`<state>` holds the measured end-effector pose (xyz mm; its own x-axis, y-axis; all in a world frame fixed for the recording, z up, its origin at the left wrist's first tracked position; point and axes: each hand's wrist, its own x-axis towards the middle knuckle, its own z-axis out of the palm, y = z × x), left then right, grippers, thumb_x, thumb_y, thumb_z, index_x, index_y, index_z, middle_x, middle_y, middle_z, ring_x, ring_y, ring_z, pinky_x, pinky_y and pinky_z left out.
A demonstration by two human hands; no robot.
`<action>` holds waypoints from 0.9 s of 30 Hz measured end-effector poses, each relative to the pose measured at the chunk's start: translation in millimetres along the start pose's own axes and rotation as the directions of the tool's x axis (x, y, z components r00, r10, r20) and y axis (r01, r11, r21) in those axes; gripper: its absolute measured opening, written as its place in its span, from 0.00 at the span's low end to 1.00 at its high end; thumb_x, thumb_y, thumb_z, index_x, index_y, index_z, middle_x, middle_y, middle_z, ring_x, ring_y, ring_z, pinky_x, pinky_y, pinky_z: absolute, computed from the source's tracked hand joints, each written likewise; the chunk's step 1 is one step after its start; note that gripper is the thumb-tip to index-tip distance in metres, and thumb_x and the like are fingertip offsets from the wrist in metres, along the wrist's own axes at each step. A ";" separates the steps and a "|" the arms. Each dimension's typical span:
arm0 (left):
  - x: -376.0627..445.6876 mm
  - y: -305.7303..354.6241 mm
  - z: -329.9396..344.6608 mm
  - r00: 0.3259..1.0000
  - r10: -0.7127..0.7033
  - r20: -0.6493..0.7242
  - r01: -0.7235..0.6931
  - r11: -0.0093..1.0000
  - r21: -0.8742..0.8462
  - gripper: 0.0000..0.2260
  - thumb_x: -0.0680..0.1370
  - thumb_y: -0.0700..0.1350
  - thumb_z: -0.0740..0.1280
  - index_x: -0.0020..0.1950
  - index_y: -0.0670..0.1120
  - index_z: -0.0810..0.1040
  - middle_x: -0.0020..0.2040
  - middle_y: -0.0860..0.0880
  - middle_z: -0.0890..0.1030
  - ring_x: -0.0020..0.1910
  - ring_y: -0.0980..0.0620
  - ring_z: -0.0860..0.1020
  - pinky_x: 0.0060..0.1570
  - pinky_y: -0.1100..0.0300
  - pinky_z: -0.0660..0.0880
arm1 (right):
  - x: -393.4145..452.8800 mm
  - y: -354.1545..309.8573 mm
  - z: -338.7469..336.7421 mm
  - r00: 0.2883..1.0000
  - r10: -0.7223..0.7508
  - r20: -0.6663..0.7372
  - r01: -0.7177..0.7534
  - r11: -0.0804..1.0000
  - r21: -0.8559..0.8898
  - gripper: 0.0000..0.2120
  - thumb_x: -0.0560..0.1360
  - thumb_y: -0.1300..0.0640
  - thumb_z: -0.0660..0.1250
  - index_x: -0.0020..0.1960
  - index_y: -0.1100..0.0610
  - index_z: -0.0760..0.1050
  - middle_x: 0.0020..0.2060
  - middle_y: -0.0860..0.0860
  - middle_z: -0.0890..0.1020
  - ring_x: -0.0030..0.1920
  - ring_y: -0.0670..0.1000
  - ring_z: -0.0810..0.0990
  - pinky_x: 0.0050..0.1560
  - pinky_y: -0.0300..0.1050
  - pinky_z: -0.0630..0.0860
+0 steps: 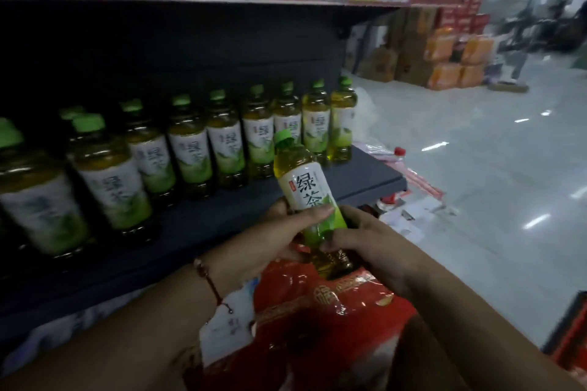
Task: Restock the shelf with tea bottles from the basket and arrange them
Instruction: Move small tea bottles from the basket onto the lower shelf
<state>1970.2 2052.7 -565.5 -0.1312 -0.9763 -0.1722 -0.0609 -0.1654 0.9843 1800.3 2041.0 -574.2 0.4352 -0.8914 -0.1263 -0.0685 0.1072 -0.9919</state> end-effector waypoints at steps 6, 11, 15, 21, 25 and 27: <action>-14.9 -20.9 -57.4 0.976 -0.048 -0.211 0.037 0.998 -0.054 0.15 0.75 0.51 0.74 0.60 0.49 0.80 0.50 0.48 0.86 0.48 0.49 0.85 0.45 0.52 0.83 | 20.8 29.8 66.3 0.997 -0.073 0.001 0.073 0.997 0.011 0.19 0.74 0.61 0.71 0.61 0.46 0.76 0.51 0.45 0.85 0.54 0.48 0.83 0.57 0.50 0.80; -20.9 -26.5 -80.3 0.938 0.019 -0.346 -0.046 0.996 -0.071 0.16 0.74 0.50 0.75 0.60 0.45 0.79 0.49 0.47 0.86 0.45 0.52 0.86 0.41 0.55 0.83 | 26.6 35.5 82.2 0.989 -0.149 -0.013 0.147 0.985 -0.094 0.22 0.68 0.49 0.76 0.60 0.41 0.76 0.52 0.43 0.84 0.53 0.44 0.83 0.54 0.39 0.78; -24.0 -31.8 -88.7 0.919 0.067 -0.388 -0.088 0.996 -0.035 0.18 0.73 0.49 0.76 0.60 0.49 0.78 0.53 0.49 0.85 0.50 0.52 0.85 0.50 0.48 0.83 | 35.9 39.5 93.8 0.975 -0.223 -0.008 0.220 0.967 -0.131 0.18 0.72 0.56 0.76 0.59 0.44 0.78 0.52 0.47 0.84 0.54 0.49 0.83 0.55 0.45 0.79; -28.1 -33.8 -100.1 0.861 0.189 -0.472 -0.200 0.979 0.027 0.21 0.71 0.51 0.78 0.61 0.52 0.78 0.53 0.53 0.85 0.52 0.54 0.84 0.54 0.48 0.82 | 47.1 44.3 110.0 0.946 -0.319 -0.060 0.302 0.933 -0.193 0.23 0.70 0.51 0.77 0.63 0.44 0.75 0.52 0.43 0.83 0.54 0.44 0.82 0.54 0.43 0.78; -26.3 -34.3 -108.4 0.793 0.289 -0.536 -0.259 0.957 0.132 0.20 0.71 0.49 0.78 0.61 0.52 0.78 0.53 0.55 0.85 0.52 0.59 0.83 0.54 0.51 0.81 | 61.3 42.7 122.1 0.919 -0.390 -0.052 0.370 0.903 -0.219 0.24 0.72 0.57 0.76 0.63 0.42 0.73 0.52 0.37 0.82 0.54 0.41 0.82 0.52 0.38 0.79; -24.2 -34.1 -112.8 0.758 0.323 -0.566 -0.260 0.946 0.192 0.21 0.68 0.53 0.78 0.58 0.55 0.77 0.52 0.57 0.85 0.51 0.60 0.83 0.53 0.51 0.82 | 71.1 43.3 129.4 0.903 -0.426 -0.061 0.403 0.887 -0.226 0.25 0.72 0.59 0.75 0.65 0.46 0.72 0.53 0.38 0.82 0.55 0.42 0.81 0.53 0.40 0.80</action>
<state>2087.1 2066.1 -590.6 0.4410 -0.8728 0.2090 -0.2136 0.1242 0.9690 1944.4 2039.3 -628.0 0.3675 -0.8771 0.3092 -0.0882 -0.3638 -0.9273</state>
